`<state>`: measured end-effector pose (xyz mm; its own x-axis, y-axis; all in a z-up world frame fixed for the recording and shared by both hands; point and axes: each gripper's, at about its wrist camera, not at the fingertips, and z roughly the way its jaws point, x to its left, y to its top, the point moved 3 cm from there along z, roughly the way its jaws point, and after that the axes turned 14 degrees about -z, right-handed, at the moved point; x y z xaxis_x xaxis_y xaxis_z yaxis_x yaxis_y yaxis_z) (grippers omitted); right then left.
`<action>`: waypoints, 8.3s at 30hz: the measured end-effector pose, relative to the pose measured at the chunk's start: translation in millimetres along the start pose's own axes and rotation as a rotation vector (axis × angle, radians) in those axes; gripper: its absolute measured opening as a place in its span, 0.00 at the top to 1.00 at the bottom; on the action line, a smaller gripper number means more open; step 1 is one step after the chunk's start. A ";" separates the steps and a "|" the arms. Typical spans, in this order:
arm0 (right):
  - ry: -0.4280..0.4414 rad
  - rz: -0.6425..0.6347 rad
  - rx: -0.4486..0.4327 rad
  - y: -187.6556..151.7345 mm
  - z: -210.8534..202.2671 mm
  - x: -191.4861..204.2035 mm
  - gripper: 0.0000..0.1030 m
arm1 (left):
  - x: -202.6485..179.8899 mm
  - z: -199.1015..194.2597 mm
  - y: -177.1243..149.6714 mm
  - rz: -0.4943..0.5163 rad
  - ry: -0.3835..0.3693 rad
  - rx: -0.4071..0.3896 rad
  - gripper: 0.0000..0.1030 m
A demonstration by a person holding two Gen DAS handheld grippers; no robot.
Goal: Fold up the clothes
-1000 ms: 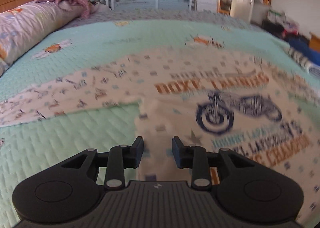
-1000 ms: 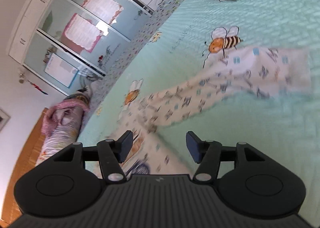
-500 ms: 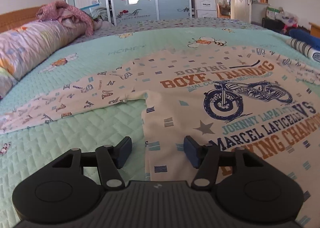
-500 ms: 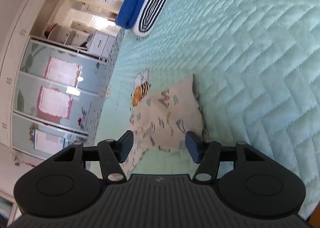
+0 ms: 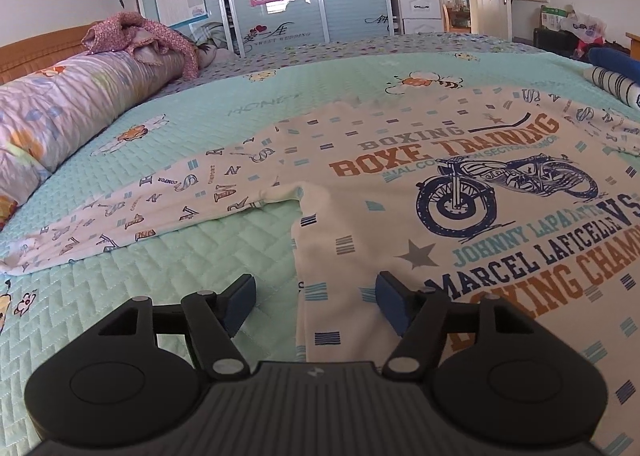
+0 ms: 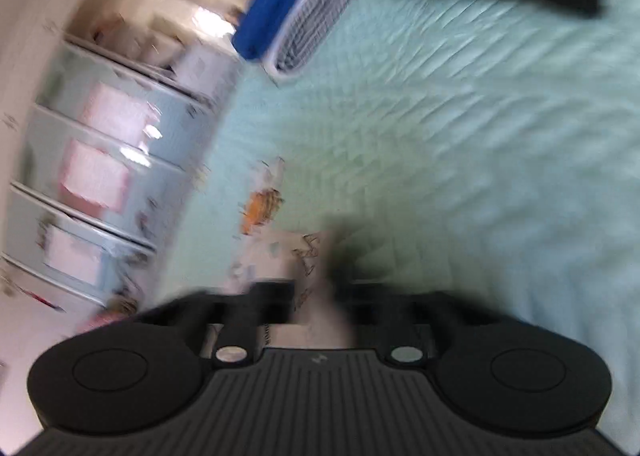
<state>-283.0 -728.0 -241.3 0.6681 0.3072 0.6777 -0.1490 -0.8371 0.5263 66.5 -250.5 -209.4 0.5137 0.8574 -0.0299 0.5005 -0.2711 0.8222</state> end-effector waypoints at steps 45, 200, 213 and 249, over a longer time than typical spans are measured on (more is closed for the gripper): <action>0.285 -0.119 0.475 -157.6 -69.5 70.4 0.60 | 73.0 -80.2 -36.8 -0.709 -0.396 0.485 0.34; 0.068 -1.208 0.261 -86.9 232.2 310.7 0.50 | -17.9 132.9 127.7 0.014 -0.346 0.360 0.44; -0.024 -0.855 0.179 -46.7 201.3 246.2 0.42 | -30.5 118.1 111.4 0.050 -0.328 0.395 0.38; 0.230 -0.405 0.411 -142.1 -43.0 142.1 0.30 | 82.0 -58.3 15.0 -0.342 -0.170 0.470 0.29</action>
<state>-198.2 -545.9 -197.7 0.4315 0.6880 0.5835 0.4069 -0.7257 0.5548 75.5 -158.7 -166.4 0.3540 0.8586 -0.3708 0.8913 -0.1897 0.4118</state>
